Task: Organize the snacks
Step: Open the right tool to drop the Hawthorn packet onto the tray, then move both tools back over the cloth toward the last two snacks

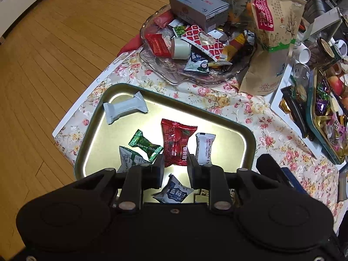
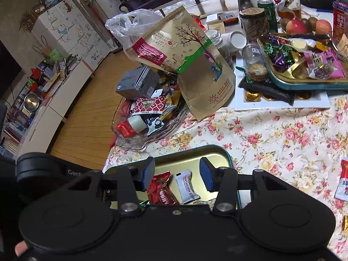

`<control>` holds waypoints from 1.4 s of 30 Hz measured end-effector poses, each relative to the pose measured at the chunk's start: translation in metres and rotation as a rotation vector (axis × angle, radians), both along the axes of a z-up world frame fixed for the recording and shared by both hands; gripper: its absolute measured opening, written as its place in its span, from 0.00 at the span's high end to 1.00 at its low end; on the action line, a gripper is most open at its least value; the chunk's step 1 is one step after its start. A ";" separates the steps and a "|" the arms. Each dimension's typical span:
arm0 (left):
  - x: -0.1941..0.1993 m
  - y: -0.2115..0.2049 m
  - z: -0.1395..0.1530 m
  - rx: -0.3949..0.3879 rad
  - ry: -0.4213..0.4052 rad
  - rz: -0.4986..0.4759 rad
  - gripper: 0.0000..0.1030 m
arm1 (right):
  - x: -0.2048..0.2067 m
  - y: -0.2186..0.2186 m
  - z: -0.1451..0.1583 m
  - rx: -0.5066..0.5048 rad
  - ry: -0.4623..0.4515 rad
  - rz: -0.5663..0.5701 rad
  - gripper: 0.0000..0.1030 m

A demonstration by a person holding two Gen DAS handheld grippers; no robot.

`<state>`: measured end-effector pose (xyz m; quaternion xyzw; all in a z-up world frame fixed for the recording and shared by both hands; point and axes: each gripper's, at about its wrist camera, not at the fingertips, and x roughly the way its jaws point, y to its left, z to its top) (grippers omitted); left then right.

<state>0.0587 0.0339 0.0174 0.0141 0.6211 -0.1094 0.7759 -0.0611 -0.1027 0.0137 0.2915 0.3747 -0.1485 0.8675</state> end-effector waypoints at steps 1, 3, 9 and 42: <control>-0.001 -0.002 0.000 0.005 -0.008 -0.009 0.67 | -0.001 0.001 0.001 -0.021 -0.007 0.004 0.47; -0.003 -0.005 0.001 0.015 -0.021 -0.022 0.68 | -0.003 0.003 0.003 -0.078 -0.024 -0.006 0.40; -0.006 -0.010 0.004 0.032 -0.047 -0.031 0.68 | -0.005 0.007 0.007 -0.229 -0.062 -0.009 0.35; -0.056 -0.082 0.030 -0.008 -0.261 -0.153 0.68 | -0.062 -0.070 -0.023 -0.552 0.131 -0.253 0.40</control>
